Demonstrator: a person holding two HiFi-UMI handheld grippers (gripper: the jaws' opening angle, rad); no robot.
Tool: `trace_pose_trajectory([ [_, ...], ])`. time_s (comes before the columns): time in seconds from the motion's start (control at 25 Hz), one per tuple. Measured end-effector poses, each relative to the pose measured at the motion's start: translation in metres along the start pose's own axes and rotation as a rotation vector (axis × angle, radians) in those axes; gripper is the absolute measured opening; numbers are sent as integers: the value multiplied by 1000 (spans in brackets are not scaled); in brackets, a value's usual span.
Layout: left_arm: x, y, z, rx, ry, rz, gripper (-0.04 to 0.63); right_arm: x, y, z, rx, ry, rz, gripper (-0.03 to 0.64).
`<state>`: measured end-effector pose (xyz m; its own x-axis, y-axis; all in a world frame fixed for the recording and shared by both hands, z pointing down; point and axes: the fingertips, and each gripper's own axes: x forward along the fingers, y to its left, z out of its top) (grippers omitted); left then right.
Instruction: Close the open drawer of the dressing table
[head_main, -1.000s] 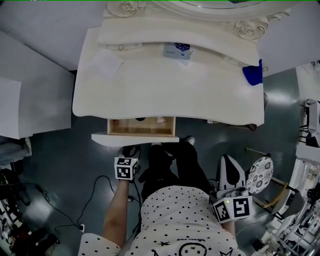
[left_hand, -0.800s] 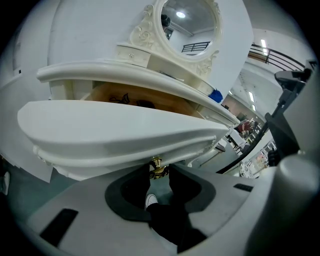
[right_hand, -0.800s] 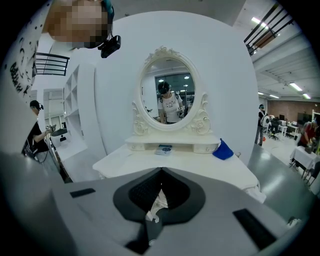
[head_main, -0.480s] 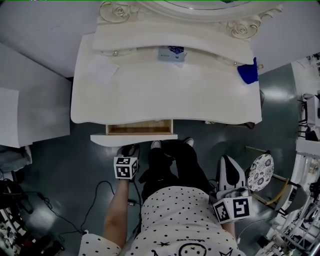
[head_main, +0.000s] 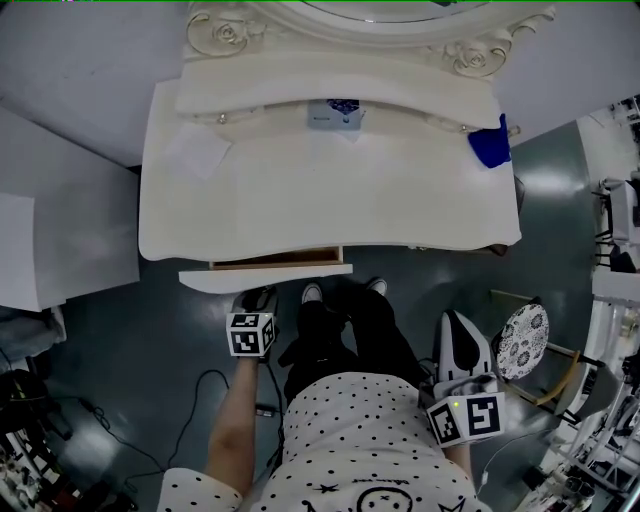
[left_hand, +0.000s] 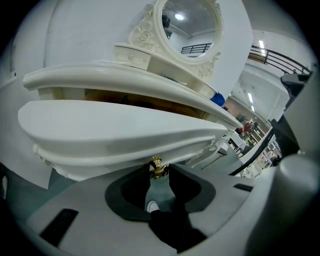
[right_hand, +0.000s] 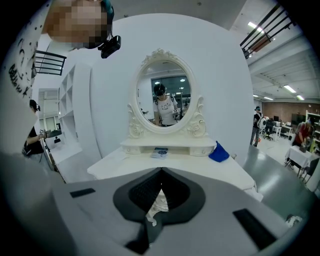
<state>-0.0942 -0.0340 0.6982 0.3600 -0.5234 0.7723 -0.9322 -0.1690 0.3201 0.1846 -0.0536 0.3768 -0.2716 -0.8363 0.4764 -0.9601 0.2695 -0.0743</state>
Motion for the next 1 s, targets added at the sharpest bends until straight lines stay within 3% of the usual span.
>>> trace_pose_trajectory([
  [1.0, 22, 12, 38, 14, -34, 1, 129, 15, -4, 11, 0, -5, -25, 8],
])
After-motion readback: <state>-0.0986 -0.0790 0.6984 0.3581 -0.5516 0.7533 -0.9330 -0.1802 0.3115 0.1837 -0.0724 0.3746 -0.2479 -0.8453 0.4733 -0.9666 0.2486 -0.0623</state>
